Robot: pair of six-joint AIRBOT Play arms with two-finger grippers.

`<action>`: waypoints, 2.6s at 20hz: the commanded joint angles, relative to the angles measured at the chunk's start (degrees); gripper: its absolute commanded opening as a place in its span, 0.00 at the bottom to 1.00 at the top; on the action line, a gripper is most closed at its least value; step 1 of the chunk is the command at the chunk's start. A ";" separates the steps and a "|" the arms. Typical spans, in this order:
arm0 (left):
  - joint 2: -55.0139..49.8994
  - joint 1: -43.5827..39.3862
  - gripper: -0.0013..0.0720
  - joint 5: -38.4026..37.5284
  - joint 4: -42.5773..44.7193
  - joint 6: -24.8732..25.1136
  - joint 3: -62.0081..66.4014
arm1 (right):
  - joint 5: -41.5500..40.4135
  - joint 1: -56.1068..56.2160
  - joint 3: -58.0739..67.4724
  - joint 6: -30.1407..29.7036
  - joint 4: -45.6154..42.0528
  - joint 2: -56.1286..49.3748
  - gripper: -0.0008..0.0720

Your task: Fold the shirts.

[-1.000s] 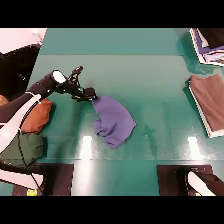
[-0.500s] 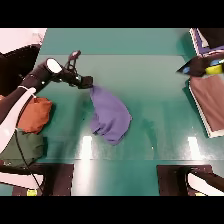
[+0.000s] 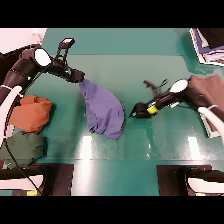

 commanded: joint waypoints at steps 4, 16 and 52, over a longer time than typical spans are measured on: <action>0.26 0.04 0.05 -1.55 1.01 0.09 0.13 | -4.33 10.38 1.79 -1.11 2.91 -8.52 0.60; 20.39 0.02 0.05 -3.80 4.55 0.04 11.43 | -6.45 -5.84 5.99 0.72 2.54 16.55 0.03; 26.08 5.49 0.76 -3.69 2.21 -6.23 -23.08 | 8.48 -13.94 5.62 7.78 -22.69 28.20 0.03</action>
